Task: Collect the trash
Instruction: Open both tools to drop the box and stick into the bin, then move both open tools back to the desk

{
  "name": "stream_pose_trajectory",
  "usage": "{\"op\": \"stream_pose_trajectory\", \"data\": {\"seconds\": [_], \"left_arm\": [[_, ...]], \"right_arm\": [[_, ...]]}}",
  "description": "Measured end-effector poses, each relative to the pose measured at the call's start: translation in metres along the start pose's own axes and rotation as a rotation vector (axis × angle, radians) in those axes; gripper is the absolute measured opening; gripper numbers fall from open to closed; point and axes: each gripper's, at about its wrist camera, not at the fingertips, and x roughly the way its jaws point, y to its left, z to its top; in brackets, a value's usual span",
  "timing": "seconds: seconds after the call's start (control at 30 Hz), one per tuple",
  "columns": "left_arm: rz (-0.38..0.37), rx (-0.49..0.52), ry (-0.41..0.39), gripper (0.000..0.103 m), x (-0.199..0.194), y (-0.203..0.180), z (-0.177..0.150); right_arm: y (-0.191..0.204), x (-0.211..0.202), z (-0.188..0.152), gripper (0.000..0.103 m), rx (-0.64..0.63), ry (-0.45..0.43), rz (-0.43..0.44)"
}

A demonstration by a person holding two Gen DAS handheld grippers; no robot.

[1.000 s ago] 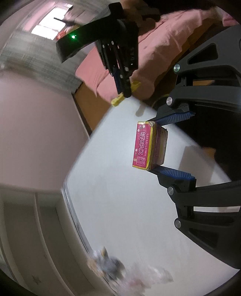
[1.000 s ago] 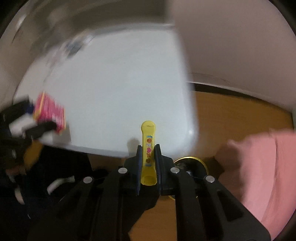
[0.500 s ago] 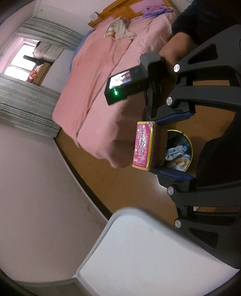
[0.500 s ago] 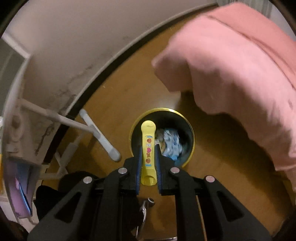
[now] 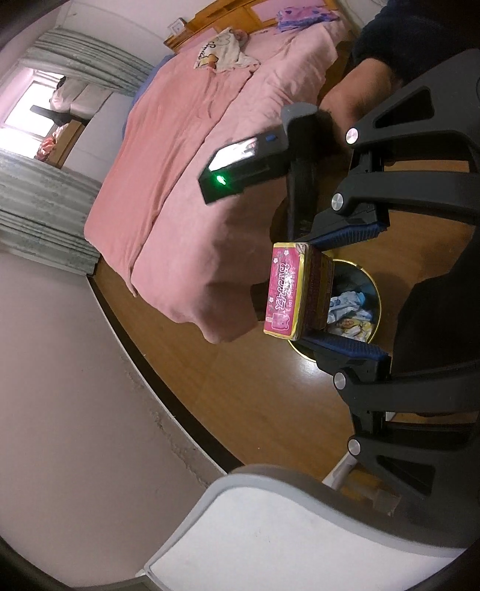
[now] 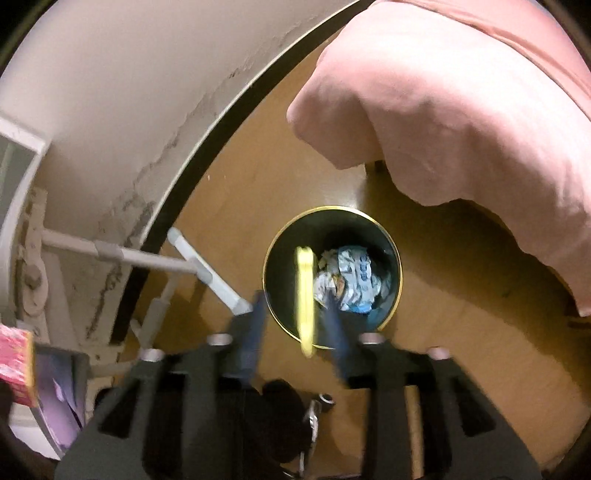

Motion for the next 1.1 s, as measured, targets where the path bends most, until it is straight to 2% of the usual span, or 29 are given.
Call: {"op": "stream_pose_trajectory", "data": {"seconds": [0.03, 0.2, 0.33, 0.43, 0.6, 0.77, 0.9, 1.0, 1.1], "left_arm": [[0.0, 0.003, 0.003, 0.042, 0.001, -0.001, 0.001], [-0.005, 0.014, 0.029, 0.042, 0.015, -0.006, 0.004], [-0.046, 0.036, 0.057, 0.042, 0.036, -0.014, 0.009], [-0.073, 0.06, 0.065, 0.042, 0.054, -0.023, 0.015], [-0.079, 0.065, 0.064, 0.043, 0.074, -0.027, 0.023], [-0.064, 0.06, 0.062, 0.061, 0.084, -0.03, 0.033], [-0.058, 0.08, 0.041, 0.061, 0.073, -0.034, 0.035], [-0.046, 0.086, 0.013, 0.067, 0.055, -0.032, 0.035], [-0.022, 0.075, -0.024, 0.08, 0.02, -0.023, 0.031]], "right_arm": [[-0.001, -0.002, 0.002, 0.057, 0.0, -0.012, 0.001], [-0.012, -0.017, 0.008, 0.057, 0.045, -0.071, -0.008], [-0.025, -0.029, 0.012, 0.064, 0.087, -0.126, -0.042], [-0.039, -0.039, 0.014, 0.065, 0.131, -0.173, -0.084], [-0.059, -0.051, 0.014, 0.065, 0.215, -0.224, -0.102], [-0.072, -0.054, 0.013, 0.066, 0.25, -0.238, -0.105], [-0.068, -0.052, 0.011, 0.066, 0.233, -0.23, -0.105], [-0.062, -0.052, 0.01, 0.068, 0.205, -0.225, -0.108], [-0.05, -0.056, 0.006, 0.07, 0.155, -0.23, -0.124]]}}
